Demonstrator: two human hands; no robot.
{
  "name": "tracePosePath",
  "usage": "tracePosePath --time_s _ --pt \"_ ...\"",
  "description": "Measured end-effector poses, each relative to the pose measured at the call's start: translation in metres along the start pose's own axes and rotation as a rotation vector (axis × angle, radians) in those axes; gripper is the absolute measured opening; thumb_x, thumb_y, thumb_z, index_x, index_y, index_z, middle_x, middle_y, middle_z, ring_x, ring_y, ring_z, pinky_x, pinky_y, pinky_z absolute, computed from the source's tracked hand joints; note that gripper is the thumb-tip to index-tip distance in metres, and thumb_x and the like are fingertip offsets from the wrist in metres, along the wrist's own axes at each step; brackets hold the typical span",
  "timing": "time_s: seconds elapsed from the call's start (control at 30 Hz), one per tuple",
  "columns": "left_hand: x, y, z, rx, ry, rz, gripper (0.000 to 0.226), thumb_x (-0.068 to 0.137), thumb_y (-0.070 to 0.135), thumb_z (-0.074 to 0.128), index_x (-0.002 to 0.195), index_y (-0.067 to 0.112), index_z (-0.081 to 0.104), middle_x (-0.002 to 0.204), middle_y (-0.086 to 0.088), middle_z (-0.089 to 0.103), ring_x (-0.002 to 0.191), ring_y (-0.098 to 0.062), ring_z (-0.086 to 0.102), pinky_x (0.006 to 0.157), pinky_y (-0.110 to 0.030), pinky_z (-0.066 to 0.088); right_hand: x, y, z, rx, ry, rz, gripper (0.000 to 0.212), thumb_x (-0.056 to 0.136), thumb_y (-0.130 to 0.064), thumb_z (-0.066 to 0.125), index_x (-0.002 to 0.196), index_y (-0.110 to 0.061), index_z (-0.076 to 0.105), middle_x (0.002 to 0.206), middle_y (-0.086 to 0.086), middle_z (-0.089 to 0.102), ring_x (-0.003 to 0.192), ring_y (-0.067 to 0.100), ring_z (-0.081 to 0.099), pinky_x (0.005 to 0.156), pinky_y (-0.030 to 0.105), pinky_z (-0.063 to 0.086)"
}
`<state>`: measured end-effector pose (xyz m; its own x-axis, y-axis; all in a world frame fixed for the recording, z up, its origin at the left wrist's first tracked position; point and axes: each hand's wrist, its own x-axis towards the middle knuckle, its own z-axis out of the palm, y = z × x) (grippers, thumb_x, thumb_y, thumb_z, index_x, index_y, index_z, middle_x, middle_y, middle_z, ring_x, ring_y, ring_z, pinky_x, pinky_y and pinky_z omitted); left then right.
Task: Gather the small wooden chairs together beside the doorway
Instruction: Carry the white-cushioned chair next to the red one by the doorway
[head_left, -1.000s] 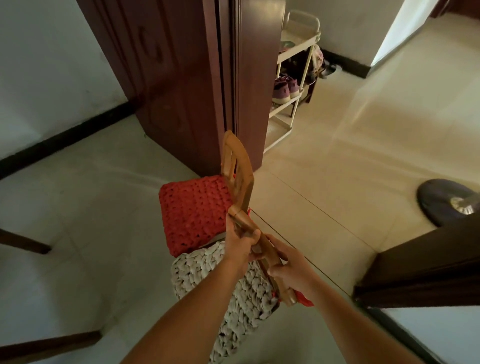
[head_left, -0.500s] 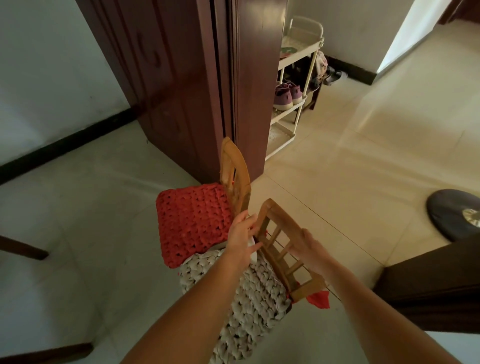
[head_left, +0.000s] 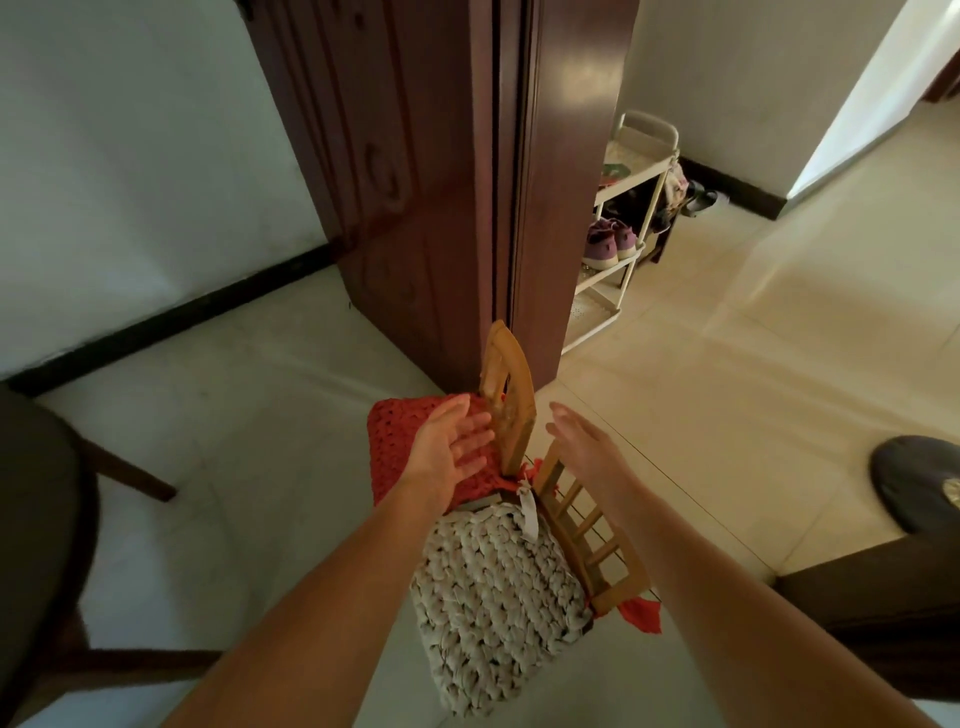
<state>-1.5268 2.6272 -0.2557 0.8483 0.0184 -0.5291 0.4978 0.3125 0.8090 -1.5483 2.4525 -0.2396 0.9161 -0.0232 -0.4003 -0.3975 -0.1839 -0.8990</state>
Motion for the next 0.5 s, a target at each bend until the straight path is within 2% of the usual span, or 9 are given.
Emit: tracePosePath --time_s 0.1,0.23,0.4,0.43,0.5 --pt "-0.042 0.04 -0.014 -0.035 0.051 0.037 0.023 0.091 0.034 0.051 0.112 0.028 0.058 0.103 -0.001 0.07 0.094 -0.018 0.066 0.078 -0.039 0.05 -0.021 -0.046 0.012 0.082 -0.068 0.061 0.026 0.097 -0.041 0.04 0.118 -0.032 0.051 0.125 0.0 0.055 0.109 0.019 0.051 0.091 0.038 0.044" --pt "-0.096 0.082 -0.038 -0.12 0.108 0.071 0.03 0.092 0.033 0.049 0.12 0.021 0.051 0.102 -0.006 0.068 0.09 -0.023 0.066 0.073 -0.039 0.052 -0.054 -0.087 0.027 0.08 -0.187 0.062 0.043 0.094 -0.05 0.042 0.133 -0.031 0.042 0.117 -0.002 0.058 0.098 0.017 0.06 0.069 0.033 0.054" --pt "-0.169 0.115 -0.081 -0.16 0.164 0.109 0.041 0.092 0.04 0.046 0.123 0.014 0.052 0.105 -0.008 0.067 0.083 -0.021 0.067 0.055 -0.029 0.055 -0.096 -0.126 0.066 0.069 -0.292 0.043 0.043 0.094 -0.047 0.042 0.135 -0.033 0.041 0.106 0.002 0.065 0.093 0.025 0.067 0.069 0.04 0.058" --pt "-0.186 0.119 -0.093 -0.17 0.189 0.133 0.04 0.092 0.04 0.046 0.122 0.015 0.053 0.105 -0.008 0.067 0.085 -0.022 0.067 0.058 -0.031 0.056 -0.108 -0.136 0.079 0.049 -0.321 0.031 0.041 0.095 -0.046 0.042 0.133 -0.033 0.041 0.104 0.002 0.067 0.091 0.025 0.067 0.067 0.039 0.058" --pt "-0.214 0.122 -0.112 -0.177 0.227 0.165 0.034 0.094 0.04 0.045 0.114 0.016 0.056 0.108 -0.01 0.067 0.091 -0.025 0.066 0.076 -0.038 0.054 -0.128 -0.146 0.1 0.023 -0.384 0.006 0.034 0.095 -0.044 0.043 0.127 -0.035 0.044 0.104 0.006 0.068 0.089 0.025 0.068 0.067 0.039 0.058"
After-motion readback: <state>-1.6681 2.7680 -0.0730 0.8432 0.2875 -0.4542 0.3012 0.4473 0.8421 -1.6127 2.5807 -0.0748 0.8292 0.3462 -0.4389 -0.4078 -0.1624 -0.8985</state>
